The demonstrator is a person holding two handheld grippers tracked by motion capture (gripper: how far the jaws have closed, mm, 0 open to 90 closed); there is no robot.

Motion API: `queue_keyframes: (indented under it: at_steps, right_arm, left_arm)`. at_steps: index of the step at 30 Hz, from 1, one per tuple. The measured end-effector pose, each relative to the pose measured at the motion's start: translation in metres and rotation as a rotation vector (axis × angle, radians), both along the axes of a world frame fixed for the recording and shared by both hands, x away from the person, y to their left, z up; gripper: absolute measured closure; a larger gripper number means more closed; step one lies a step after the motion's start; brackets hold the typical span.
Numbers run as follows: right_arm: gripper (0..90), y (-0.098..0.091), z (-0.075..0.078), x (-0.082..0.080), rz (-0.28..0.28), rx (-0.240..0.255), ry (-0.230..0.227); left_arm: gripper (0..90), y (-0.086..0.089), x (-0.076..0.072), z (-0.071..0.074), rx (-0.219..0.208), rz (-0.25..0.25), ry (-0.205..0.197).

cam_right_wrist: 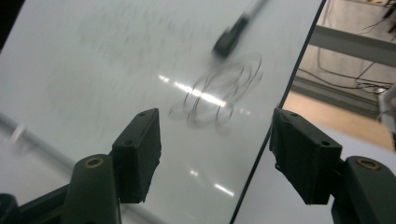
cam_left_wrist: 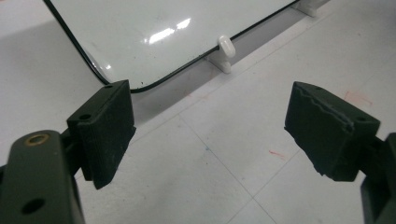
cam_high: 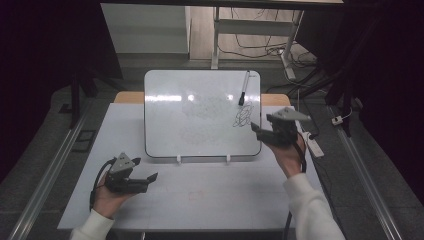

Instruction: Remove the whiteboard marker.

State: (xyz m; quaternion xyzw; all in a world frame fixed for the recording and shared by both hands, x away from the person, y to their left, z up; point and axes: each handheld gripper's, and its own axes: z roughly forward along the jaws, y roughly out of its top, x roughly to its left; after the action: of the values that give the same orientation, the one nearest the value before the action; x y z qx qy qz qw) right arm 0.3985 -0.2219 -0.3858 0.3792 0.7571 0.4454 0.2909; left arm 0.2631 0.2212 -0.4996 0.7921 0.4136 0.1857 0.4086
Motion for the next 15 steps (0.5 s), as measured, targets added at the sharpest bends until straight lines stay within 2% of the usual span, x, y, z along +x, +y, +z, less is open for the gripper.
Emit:
queue_keyframes:
  at_steps: [2, 3, 5, 6, 11, 15]
  right_arm:
    - [36.1, 0.008, 0.01, 0.015, -0.023, -0.013, -0.006]
    - [36.1, 0.008, 0.01, 0.015, -0.023, -0.013, -0.006]
    - [38.4, 0.02, 0.023, 0.042, -0.056, -0.012, 0.005]
    - [38.4, 0.02, 0.023, 0.042, -0.056, -0.012, 0.005]
    - [42.0, 0.036, 0.032, 0.074, -0.101, -0.024, 0.019]
    - [45.0, 0.049, 0.032, 0.1, -0.139, -0.028, 0.048]
  left_arm:
    - [16.6, 0.0, 0.0, 0.0, 0.005, -0.001, -0.001]
    - [16.6, 0.0, 0.0, -0.001, 0.008, 0.001, -0.001]
    - [16.6, 0.001, -0.001, -0.001, 0.007, 0.007, 0.0]
    - [16.6, 0.001, 0.0, -0.001, 0.009, 0.008, 0.0]
    - [16.5, 0.0, 0.001, -0.003, 0.027, 0.011, 0.005]
    - [16.2, -0.001, 0.001, -0.004, 0.047, 0.013, 0.006]
